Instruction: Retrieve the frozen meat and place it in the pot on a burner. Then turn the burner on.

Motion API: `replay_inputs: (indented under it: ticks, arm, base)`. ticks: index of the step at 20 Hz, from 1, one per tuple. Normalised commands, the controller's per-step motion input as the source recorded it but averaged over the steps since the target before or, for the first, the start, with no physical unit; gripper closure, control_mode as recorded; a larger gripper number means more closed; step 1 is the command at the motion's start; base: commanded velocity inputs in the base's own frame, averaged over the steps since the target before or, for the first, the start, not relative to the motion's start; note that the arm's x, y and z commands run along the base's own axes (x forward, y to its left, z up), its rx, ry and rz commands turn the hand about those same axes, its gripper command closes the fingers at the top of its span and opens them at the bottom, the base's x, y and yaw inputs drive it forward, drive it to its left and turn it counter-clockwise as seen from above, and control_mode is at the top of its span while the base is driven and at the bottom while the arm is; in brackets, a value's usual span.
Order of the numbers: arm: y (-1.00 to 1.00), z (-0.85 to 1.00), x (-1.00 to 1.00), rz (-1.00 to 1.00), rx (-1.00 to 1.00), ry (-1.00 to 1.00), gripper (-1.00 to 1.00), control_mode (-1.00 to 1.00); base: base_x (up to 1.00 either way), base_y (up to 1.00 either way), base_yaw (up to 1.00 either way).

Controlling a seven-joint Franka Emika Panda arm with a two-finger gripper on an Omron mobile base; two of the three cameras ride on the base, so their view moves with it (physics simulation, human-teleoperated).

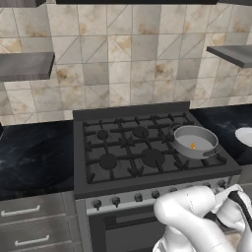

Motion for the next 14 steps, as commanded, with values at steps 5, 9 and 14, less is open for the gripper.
replay_inputs:
  ticks: [5,9,14]
  arm:
    - [0.67,0.19,0.0,0.26,-0.37,-0.09,1.0,-1.0]
    - [0.89,0.27,0.05,0.16,-0.32,0.0,1.0,-1.0]
    - [1.0,0.29,0.1,0.15,-0.35,0.0,1.0,-1.0]
  base:
    - [0.0,0.0,0.0]
    - [0.0,0.0,0.0]
    - [0.0,0.0,0.0]
